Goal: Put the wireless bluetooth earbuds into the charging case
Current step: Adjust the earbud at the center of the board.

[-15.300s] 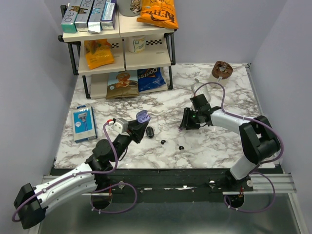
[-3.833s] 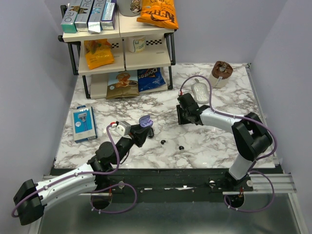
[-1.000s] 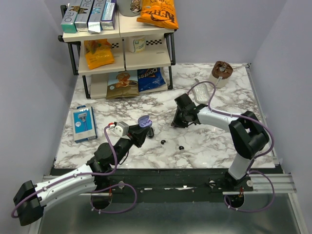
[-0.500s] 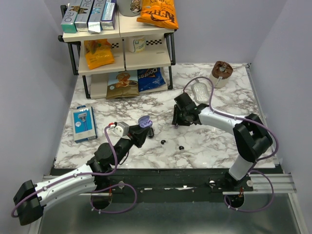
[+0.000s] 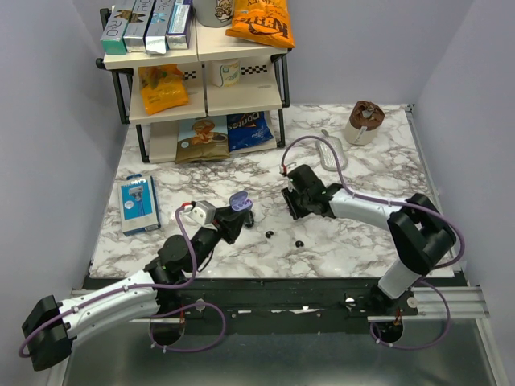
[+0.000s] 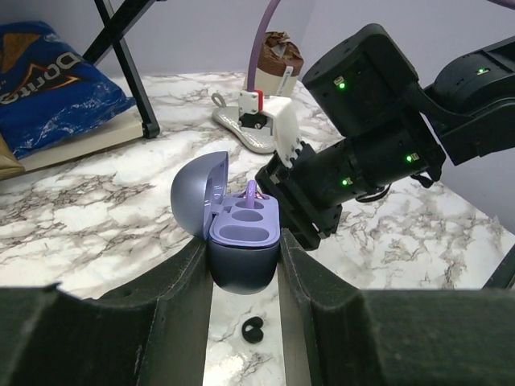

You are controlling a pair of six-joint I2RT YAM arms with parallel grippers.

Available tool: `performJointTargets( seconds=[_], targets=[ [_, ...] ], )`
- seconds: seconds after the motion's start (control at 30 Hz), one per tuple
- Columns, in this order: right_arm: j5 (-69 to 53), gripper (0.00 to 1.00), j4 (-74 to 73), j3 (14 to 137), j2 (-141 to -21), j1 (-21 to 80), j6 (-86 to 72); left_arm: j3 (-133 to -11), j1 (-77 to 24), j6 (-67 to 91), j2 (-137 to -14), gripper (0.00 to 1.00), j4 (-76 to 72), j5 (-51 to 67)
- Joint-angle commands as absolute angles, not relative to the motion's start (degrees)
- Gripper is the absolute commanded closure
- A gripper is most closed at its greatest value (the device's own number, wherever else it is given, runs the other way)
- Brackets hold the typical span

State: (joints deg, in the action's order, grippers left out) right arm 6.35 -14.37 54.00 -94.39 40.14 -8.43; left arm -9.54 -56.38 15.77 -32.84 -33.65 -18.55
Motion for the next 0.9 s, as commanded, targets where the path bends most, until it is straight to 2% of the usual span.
performJointTargets(
  seconds=[0.0,0.87],
  targets=[
    [5.8,0.55,-11.17,55.02,-95.1,41.75,-2.9,-9.58,-56.86,15.47,-32.43,1.0,-33.31,-19.07],
    [7.65,0.55,-12.04,59.59,-102.3,43.59,-1.23,-8.7,-57.22,15.64,-31.64,1.0,-33.13,-20.13]
  ],
)
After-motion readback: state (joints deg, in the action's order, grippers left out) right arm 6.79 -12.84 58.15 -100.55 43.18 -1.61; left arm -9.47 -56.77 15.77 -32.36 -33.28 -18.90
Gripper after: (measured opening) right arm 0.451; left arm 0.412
